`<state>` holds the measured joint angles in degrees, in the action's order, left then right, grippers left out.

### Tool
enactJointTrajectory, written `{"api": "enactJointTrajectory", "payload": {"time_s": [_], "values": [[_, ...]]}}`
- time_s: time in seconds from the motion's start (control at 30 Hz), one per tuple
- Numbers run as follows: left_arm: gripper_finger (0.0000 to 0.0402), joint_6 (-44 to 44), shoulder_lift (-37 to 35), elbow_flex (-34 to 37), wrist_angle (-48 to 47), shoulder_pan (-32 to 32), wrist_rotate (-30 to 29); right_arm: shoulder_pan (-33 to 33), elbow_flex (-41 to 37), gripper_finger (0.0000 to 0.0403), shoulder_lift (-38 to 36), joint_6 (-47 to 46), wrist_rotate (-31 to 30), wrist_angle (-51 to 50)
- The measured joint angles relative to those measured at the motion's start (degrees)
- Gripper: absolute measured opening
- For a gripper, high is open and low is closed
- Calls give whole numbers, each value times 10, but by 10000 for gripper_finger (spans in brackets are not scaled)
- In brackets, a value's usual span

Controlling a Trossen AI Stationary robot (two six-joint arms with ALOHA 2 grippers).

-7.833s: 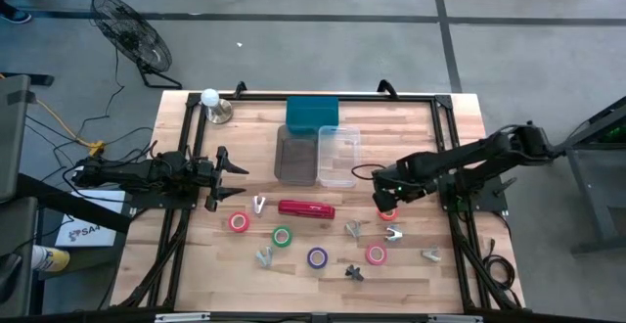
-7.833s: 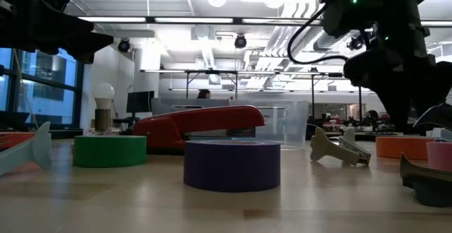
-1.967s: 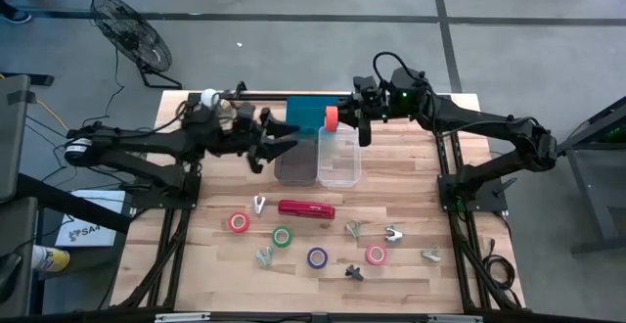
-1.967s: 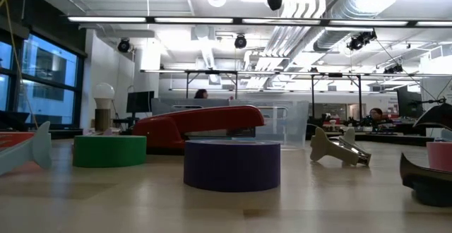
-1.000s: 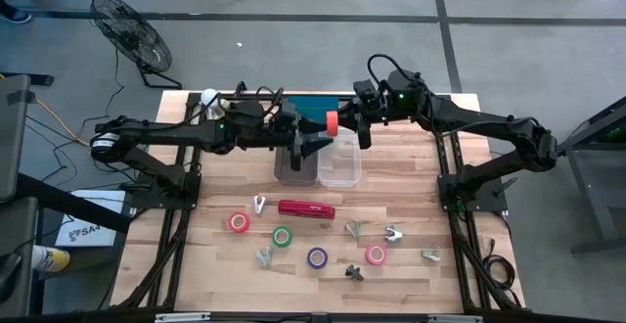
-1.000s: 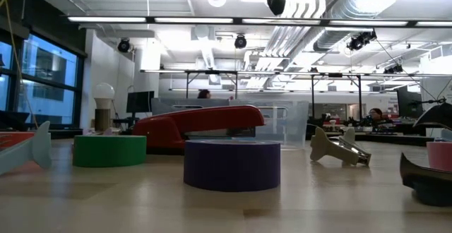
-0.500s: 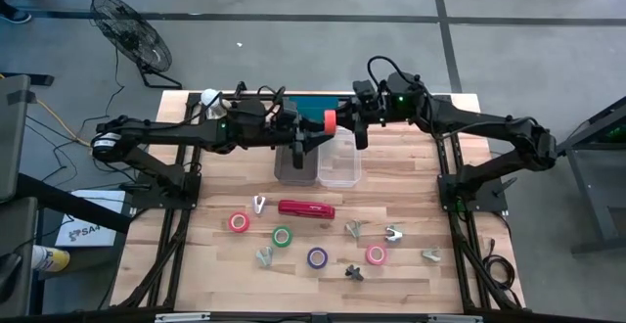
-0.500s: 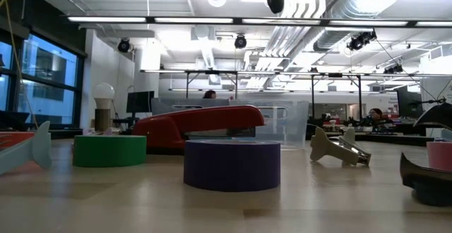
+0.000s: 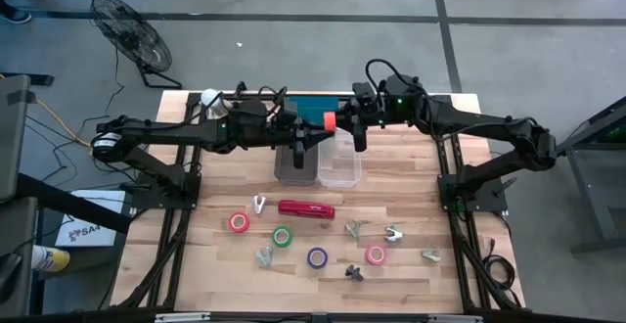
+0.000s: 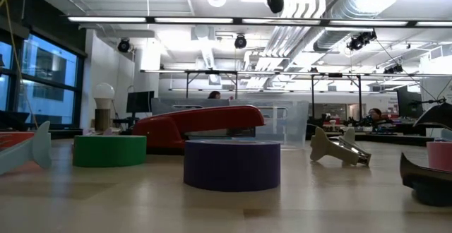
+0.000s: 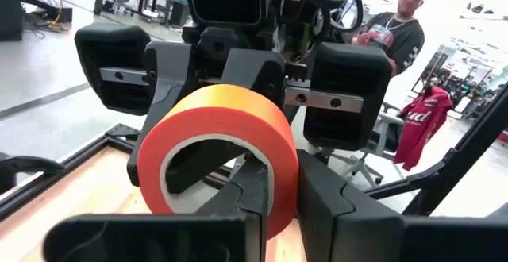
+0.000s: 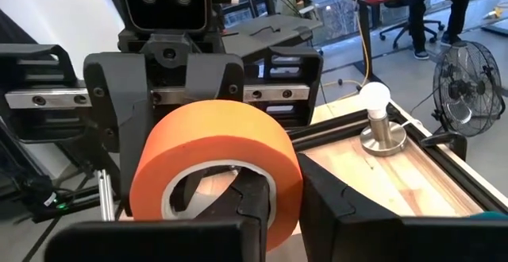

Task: Pick and place Stapler, Stapler remover, tape
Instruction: Put the orange tape into the blue bin

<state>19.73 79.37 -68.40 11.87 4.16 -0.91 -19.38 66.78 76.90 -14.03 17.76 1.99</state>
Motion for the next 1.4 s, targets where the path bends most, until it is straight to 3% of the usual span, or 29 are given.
{"api": "enactJointTrajectory", "payload": {"time_s": [0.37,0.67,0.8,0.97,1.13,1.4], "values": [[33,-2,0,0,-5,-1,1,-2,0,98,-3,-1,13,-6],[33,-3,-2,0,-13,-1,-15,-2,0,196,-34,11,19,-51],[33,-11,-2,0,-20,-1,-50,-2,0,229,-61,21,22,-99],[33,-18,-2,0,-41,11,-87,-6,0,238,-93,25,18,-174],[33,0,-2,0,-80,54,-57,-15,0,239,-121,23,4,-233],[33,7,-2,0,-175,153,10,-18,0,239,-152,25,-81,-292]]}}
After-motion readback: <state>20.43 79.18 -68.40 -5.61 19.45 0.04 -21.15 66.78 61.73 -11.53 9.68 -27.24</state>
